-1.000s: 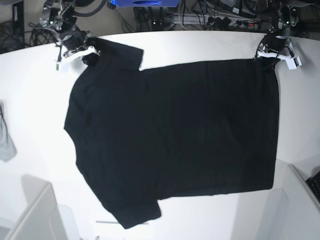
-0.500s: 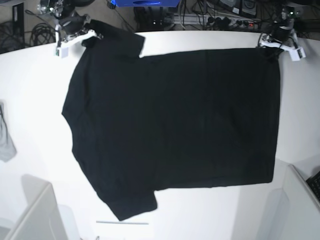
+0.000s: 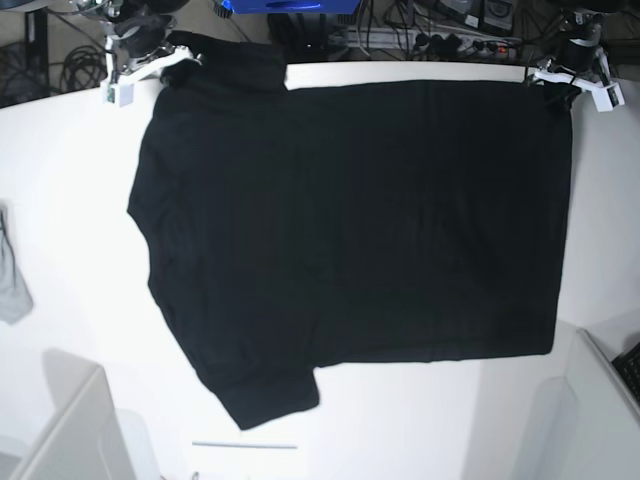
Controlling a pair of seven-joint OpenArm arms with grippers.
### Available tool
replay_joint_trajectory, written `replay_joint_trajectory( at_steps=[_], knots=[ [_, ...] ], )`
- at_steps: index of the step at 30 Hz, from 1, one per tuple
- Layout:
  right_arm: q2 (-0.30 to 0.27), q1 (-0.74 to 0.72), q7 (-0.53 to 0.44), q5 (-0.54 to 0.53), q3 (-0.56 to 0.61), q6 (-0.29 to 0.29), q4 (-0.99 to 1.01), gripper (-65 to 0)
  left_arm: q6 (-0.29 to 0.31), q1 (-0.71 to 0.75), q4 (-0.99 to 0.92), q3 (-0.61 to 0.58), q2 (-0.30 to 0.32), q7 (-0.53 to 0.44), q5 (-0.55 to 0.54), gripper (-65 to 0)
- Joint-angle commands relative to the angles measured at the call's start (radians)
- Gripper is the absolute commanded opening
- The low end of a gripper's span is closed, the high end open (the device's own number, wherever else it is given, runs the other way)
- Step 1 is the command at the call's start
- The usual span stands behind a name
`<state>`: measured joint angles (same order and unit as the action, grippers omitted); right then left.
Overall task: Fold the T-shirt properly
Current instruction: 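Lift the shoulder edge with both grippers and fold it toward the hem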
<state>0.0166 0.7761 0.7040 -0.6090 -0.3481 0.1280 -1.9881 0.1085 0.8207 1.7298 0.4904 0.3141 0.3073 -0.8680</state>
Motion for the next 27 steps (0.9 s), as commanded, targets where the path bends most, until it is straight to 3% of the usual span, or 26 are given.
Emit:
replay_joint_trajectory(
  at_steps=[1,12,19,24,27],
  knots=[
    [-0.005,0.003,-0.013,-0.010,0.001,0.002,-0.017,-65.0,0.006,0.012,0.019,0.014,0.009,-0.018,-0.006,-65.0],
    [-0.008,-0.109,-0.013,-0.010,-0.003,0.002,-0.017,-65.0,0.003,-0.041,0.086,0.008,0.010,-0.013,-0.006,-65.0],
    [-0.011,-0.197,-0.004,-0.010,-0.003,0.002,-0.017,-65.0,0.003,-0.154,0.082,0.034,0.006,0.215,-0.006,-65.0],
    [-0.011,-0.249,-0.001,-0.005,0.004,0.000,-0.014,-65.0,0.001,-0.199,0.082,0.041,0.000,0.235,-0.006,-65.0],
    [-0.011,-0.303,0.050,-0.004,-0.003,0.000,-0.010,-65.0,0.001,-0.217,0.078,0.041,0.000,0.235,-0.006,-65.0]
  ],
)
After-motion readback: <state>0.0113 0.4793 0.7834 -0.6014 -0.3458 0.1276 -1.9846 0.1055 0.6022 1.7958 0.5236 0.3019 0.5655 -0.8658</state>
